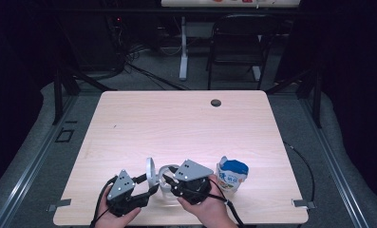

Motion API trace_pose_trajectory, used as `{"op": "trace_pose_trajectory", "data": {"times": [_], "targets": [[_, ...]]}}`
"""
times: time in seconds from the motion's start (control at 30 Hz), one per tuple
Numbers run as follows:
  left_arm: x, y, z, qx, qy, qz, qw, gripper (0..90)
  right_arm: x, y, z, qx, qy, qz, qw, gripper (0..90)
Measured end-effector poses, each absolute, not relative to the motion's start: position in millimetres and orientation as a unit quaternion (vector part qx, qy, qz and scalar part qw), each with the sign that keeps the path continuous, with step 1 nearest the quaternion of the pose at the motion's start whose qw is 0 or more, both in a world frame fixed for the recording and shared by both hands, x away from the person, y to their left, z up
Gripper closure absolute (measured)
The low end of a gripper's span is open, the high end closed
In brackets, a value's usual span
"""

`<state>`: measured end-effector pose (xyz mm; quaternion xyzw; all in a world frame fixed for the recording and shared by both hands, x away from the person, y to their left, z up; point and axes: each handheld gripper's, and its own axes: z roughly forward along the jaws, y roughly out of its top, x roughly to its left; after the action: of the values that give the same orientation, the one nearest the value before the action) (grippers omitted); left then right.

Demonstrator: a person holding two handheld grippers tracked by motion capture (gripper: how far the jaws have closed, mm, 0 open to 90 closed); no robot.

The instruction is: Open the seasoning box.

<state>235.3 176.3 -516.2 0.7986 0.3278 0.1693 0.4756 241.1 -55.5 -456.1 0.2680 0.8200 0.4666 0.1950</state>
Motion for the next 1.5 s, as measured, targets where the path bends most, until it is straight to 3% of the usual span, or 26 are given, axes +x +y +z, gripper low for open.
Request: {"op": "trace_pose_trajectory", "data": {"times": [1.5], "targets": [[242,195,-531,0.796,0.340,0.173,0.470,51.1,213,-115,-472,0.305,0.804,0.465,0.211,64.2]]}}
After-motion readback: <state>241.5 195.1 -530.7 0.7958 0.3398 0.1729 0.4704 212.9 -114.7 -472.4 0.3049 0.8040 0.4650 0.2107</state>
